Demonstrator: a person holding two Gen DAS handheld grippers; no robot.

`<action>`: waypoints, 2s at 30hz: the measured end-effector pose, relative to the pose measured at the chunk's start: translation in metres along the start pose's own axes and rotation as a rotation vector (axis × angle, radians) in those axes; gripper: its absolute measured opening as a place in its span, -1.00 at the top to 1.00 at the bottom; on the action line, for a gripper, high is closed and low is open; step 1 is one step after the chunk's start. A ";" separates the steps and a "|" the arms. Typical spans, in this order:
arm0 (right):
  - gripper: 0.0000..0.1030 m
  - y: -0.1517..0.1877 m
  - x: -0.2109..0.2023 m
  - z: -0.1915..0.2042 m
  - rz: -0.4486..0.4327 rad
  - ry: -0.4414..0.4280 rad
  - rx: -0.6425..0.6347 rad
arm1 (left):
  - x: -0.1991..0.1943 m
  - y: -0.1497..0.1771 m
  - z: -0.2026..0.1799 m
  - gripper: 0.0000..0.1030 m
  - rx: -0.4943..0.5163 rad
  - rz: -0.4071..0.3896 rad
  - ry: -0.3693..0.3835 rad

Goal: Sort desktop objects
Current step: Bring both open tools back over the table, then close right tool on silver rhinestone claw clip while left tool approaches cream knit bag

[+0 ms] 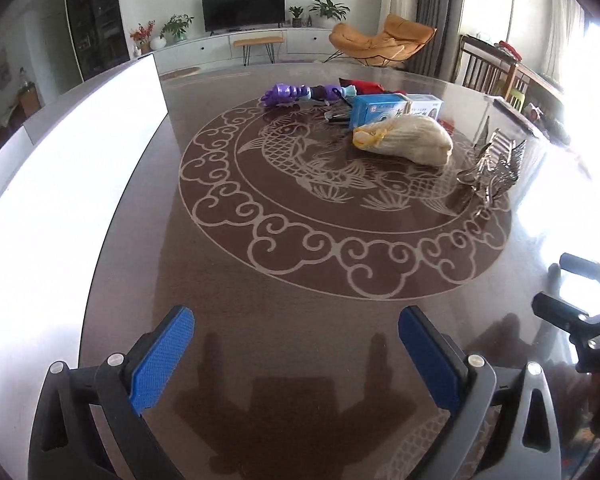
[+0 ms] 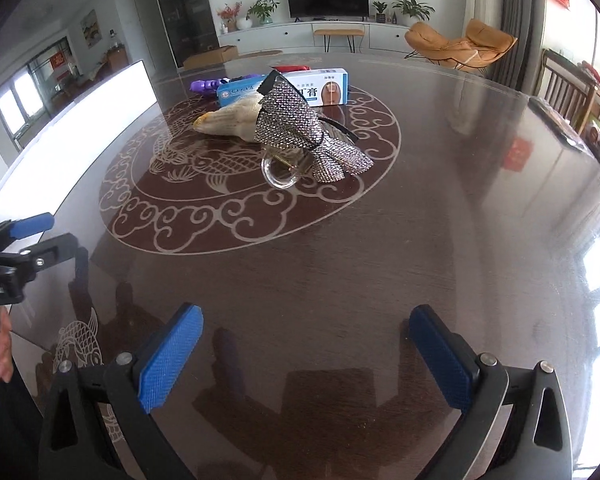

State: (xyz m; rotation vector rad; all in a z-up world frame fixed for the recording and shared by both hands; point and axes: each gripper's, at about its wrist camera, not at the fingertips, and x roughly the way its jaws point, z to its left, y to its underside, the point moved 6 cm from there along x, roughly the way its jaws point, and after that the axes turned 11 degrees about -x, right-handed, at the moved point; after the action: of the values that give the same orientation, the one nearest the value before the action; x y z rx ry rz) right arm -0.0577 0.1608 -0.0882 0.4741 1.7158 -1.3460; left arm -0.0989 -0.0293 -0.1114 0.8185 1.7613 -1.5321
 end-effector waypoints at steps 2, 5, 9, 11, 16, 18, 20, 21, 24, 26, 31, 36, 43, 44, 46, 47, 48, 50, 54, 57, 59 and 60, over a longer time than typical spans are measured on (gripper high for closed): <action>-1.00 -0.001 0.003 0.003 -0.002 0.007 -0.015 | 0.008 -0.005 -0.001 -1.00 0.010 -0.007 -0.010; -1.00 -0.001 0.002 0.006 -0.011 0.012 -0.016 | 0.016 -0.016 -0.008 -1.00 0.037 -0.002 -0.012; -1.00 0.001 0.004 0.015 0.003 0.076 -0.053 | 0.030 -0.021 -0.010 -1.00 0.032 0.045 0.035; -1.00 0.000 0.007 0.019 0.001 0.076 -0.070 | 0.032 -0.022 -0.010 -1.00 0.035 0.045 0.038; -1.00 0.000 0.007 0.019 -0.001 0.073 -0.068 | 0.032 -0.022 -0.010 -1.00 0.036 0.046 0.037; -1.00 0.000 0.007 0.019 -0.001 0.073 -0.068 | 0.032 -0.022 -0.010 -1.00 0.036 0.046 0.037; -1.00 0.000 0.007 0.019 -0.001 0.073 -0.068 | 0.032 -0.022 -0.010 -1.00 0.035 0.046 0.037; -1.00 0.000 0.007 0.019 -0.001 0.073 -0.068 | 0.032 -0.022 -0.010 -1.00 0.035 0.046 0.037; -1.00 0.000 0.008 0.019 -0.001 0.073 -0.068 | 0.032 -0.022 -0.010 -1.00 0.035 0.046 0.038; -1.00 0.000 0.008 0.019 -0.001 0.073 -0.068 | 0.032 -0.022 -0.011 -1.00 0.036 0.046 0.039; -1.00 0.000 0.008 0.019 -0.001 0.073 -0.068 | 0.032 -0.022 -0.010 -1.00 0.034 0.044 0.038; -1.00 0.000 0.008 0.019 0.000 0.070 -0.069 | 0.032 -0.022 -0.010 -1.00 0.036 0.044 0.039; -1.00 -0.019 0.016 -0.004 -0.005 0.062 -0.189 | 0.032 -0.022 -0.010 -1.00 0.036 0.044 0.039; -1.00 -0.026 0.019 -0.007 -0.008 0.069 -0.222 | 0.031 -0.022 -0.010 -1.00 0.036 0.044 0.039; -1.00 -0.042 0.029 -0.010 -0.001 0.051 -0.289 | 0.032 -0.022 -0.010 -1.00 0.037 0.044 0.039; -1.00 -0.050 0.035 -0.009 0.002 0.030 -0.332 | 0.032 -0.022 -0.010 -1.00 0.037 0.044 0.039; -1.00 -0.059 0.040 -0.005 0.000 0.014 -0.382 | 0.032 -0.022 -0.010 -1.00 0.037 0.044 0.039; -1.00 -0.076 0.049 0.001 -0.015 0.017 -0.471 | 0.032 -0.022 -0.010 -1.00 0.037 0.044 0.040; -0.99 -0.103 0.069 0.002 -0.011 -0.009 -0.499 | 0.032 -0.022 -0.010 -1.00 0.037 0.044 0.040; -0.45 -0.111 0.075 0.000 -0.003 -0.059 -0.460 | 0.032 -0.022 -0.010 -1.00 0.037 0.044 0.040; -0.37 -0.117 0.074 -0.006 0.004 -0.077 -0.405 | 0.032 -0.022 -0.010 -1.00 0.037 0.044 0.040; -0.29 -0.119 0.072 -0.009 -0.004 -0.076 -0.380 | 0.032 -0.022 -0.010 -1.00 0.037 0.044 0.040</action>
State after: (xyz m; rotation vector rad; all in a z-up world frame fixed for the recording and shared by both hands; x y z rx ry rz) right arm -0.1880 0.1138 -0.0774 0.1998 1.8538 -0.9932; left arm -0.1360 -0.0207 -0.1236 0.9059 1.7365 -1.5336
